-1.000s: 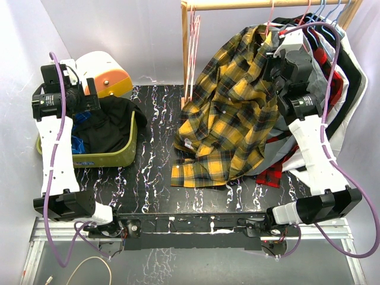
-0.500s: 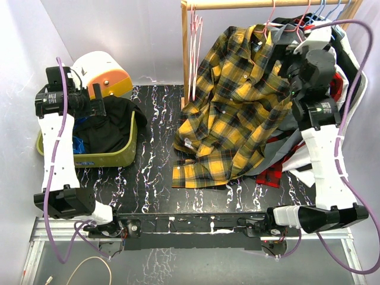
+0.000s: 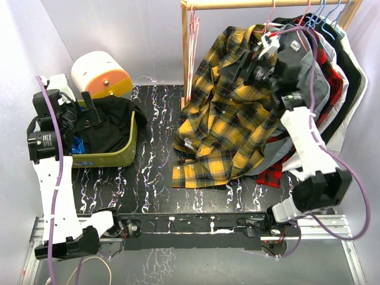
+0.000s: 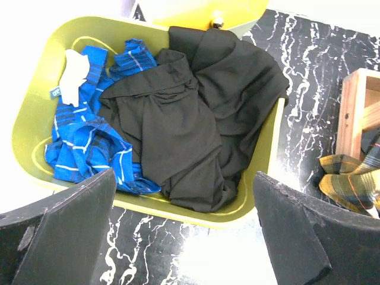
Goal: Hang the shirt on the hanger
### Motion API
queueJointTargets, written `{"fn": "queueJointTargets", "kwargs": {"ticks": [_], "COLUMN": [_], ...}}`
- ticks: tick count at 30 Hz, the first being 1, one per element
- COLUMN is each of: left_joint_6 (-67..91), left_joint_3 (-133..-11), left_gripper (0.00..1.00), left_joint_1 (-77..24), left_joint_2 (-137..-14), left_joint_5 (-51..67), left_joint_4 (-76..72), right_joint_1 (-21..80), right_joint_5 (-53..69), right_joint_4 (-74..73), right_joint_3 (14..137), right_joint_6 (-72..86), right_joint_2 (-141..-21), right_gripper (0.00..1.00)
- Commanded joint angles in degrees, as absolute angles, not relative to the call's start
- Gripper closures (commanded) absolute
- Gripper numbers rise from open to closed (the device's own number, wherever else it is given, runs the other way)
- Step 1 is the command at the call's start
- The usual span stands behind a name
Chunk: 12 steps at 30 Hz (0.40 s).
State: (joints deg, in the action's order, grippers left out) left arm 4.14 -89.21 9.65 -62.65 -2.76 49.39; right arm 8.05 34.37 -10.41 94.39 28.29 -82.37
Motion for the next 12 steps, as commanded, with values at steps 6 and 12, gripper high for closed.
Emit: {"fn": "queueJointTargets", "kwargs": {"ticks": [6, 12], "left_joint_6": [-1.97, -3.84], "left_joint_3": [-89.38, -85.52], "left_gripper": [0.03, 0.03], "left_joint_1": [10.04, 10.17], "left_joint_2": [-65.19, -61.96], "left_joint_5": [1.93, 0.33], "left_joint_4": [54.17, 50.54], "right_joint_1": [13.50, 14.87], "right_joint_5": [27.05, 21.73], "right_joint_4": [-7.13, -5.15], "right_joint_3": [89.89, 82.84], "right_joint_6": [28.29, 28.95], "right_joint_2": [-86.66, -86.84], "right_gripper": [0.02, 0.02]}}
